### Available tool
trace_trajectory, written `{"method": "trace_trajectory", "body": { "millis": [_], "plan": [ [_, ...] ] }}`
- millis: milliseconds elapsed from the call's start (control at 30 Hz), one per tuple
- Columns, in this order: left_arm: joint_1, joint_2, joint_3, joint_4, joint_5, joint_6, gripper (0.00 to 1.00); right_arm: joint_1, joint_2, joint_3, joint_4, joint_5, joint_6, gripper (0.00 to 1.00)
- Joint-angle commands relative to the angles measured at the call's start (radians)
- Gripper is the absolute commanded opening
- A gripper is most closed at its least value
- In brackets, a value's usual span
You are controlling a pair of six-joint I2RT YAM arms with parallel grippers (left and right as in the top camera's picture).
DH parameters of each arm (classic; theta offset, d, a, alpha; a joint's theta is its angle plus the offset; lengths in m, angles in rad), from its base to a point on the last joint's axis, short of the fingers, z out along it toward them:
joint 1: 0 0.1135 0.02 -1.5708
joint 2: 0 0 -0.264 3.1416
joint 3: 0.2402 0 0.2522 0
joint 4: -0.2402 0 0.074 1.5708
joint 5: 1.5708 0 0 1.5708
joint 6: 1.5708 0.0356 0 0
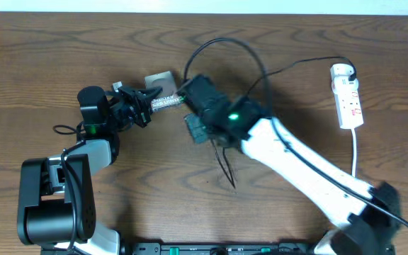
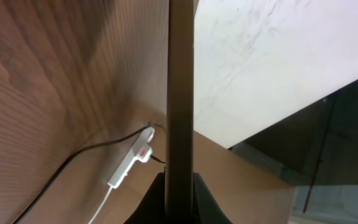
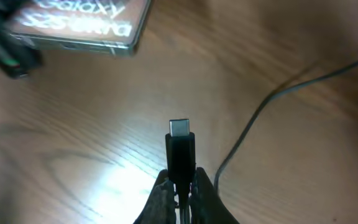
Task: Plug charger to phone and switch on socket
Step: 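Carry the cable plug toward the phone's bottom port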
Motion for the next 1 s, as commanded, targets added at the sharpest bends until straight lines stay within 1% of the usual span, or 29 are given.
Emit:
{"method": "trace_trajectory", "body": {
  "millis": [0,133,233,367,467,567,600,667,800,967],
  "plan": [
    [-0.007,-0.011,0.024,0.011,0.024,0.056,0.07,-0.046,-0.059,-0.104,0.039,-0.108,-0.076,0.01],
    [-0.038,-0.011,0.024,0.010,0.008,0.089,0.07,-0.101,-0.148,-0.245,0.147,-0.206,-0.096,0.01],
    [-0.091,-0.010,0.024,0.003,-0.043,0.093,0.07,-0.151,-0.241,-0.380,0.251,-0.259,-0.100,0.01],
    [-0.153,-0.010,0.024,-0.005,-0.103,0.138,0.07,-0.211,-0.318,-0.512,0.369,-0.355,-0.118,0.01],
    [-0.186,-0.009,0.024,-0.027,-0.150,0.176,0.07,-0.298,-0.367,-0.629,0.478,-0.533,-0.161,0.01],
    [-0.198,-0.008,0.024,-0.028,-0.174,0.193,0.07,-0.370,-0.379,-0.705,0.558,-0.739,-0.229,0.01],
    [-0.200,-0.008,0.024,-0.028,-0.177,0.200,0.07,-0.385,-0.378,-0.720,0.574,-0.779,-0.238,0.01],
    [-0.206,-0.008,0.024,-0.028,-0.176,0.229,0.07,-0.401,-0.378,-0.744,0.596,-0.809,-0.238,0.01],
    [-0.225,-0.008,0.024,-0.026,-0.175,0.329,0.07,-0.385,-0.378,-0.751,0.592,-0.812,-0.232,0.01],
    [-0.254,-0.008,0.024,-0.020,-0.192,0.345,0.07,-0.359,-0.377,-0.751,0.588,-0.795,-0.160,0.01]
  ]
}}
